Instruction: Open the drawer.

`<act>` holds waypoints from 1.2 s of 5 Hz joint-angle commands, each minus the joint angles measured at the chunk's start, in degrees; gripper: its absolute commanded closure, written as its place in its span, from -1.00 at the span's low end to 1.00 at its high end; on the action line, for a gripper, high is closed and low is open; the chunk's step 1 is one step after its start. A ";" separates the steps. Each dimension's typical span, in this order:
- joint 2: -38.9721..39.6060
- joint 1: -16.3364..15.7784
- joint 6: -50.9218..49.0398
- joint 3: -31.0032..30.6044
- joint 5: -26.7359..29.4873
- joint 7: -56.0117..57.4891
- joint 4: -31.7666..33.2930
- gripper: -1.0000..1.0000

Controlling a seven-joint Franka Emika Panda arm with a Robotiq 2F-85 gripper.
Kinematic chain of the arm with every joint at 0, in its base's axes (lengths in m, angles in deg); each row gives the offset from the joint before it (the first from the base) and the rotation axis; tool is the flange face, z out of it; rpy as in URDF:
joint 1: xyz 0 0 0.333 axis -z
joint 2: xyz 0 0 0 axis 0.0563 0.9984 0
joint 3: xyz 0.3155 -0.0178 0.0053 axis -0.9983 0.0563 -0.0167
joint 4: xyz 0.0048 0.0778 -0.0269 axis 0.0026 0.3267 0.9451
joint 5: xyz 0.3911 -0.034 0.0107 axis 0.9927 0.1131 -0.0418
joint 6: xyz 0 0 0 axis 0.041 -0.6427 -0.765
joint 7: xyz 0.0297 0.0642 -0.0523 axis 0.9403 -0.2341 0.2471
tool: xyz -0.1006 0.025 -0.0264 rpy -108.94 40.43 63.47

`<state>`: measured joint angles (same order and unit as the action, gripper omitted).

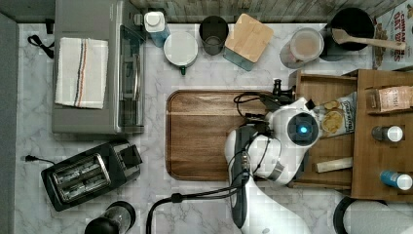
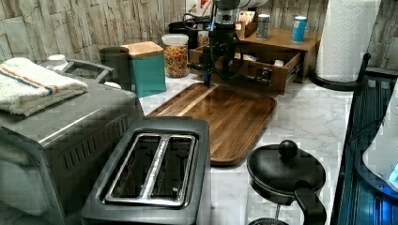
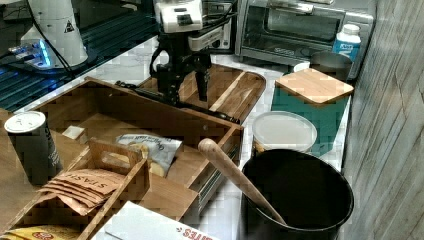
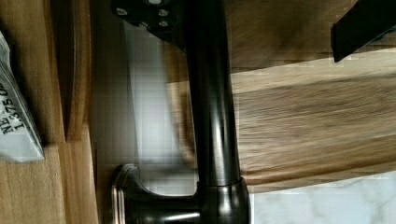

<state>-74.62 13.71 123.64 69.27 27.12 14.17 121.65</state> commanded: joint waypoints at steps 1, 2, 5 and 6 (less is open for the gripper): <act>-4.22 -13.57 -1.81 -7.72 -2.99 -14.53 1.33 -1.00; -5.72 -15.30 2.61 -7.72 -8.62 -19.38 3.22 -1.00; -5.67 -13.49 2.58 -9.49 -9.19 -19.77 3.20 -1.00; -5.70 -14.57 2.61 -8.43 -8.85 -19.54 3.19 -1.00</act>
